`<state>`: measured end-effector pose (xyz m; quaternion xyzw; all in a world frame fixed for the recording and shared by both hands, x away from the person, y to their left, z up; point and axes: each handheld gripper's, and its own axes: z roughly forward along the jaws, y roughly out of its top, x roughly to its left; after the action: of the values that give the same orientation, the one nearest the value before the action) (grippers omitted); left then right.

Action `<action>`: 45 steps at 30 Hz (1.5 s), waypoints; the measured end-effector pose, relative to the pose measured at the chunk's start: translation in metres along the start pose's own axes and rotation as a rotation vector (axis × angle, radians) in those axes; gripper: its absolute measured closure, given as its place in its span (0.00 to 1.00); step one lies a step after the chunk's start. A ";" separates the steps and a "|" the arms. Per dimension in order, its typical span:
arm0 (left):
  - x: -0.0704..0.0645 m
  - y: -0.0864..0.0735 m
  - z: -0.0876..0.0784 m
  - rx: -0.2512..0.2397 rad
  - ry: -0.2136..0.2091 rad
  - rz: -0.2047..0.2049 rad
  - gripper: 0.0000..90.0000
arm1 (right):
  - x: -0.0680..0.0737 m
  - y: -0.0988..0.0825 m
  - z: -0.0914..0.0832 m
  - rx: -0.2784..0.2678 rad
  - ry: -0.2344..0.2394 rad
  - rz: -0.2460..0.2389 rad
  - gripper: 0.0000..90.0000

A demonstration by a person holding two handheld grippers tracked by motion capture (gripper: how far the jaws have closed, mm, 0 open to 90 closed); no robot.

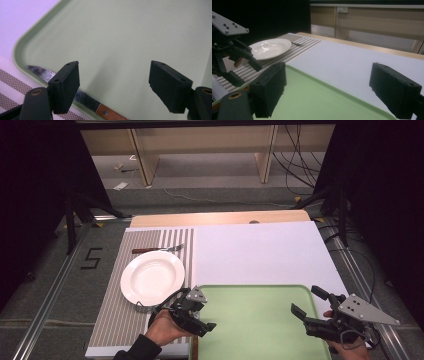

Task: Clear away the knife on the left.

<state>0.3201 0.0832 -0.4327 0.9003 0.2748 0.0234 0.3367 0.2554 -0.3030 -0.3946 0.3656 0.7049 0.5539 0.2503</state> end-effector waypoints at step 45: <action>-0.005 -0.034 -0.049 -0.513 0.088 0.009 0.17 | 0.001 0.000 0.000 -0.001 -0.003 0.000 0.17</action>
<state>0.2883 0.1306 -0.4148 0.7847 0.2704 0.1331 0.5417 0.2549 -0.3026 -0.3949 0.3664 0.7041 0.5538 0.2516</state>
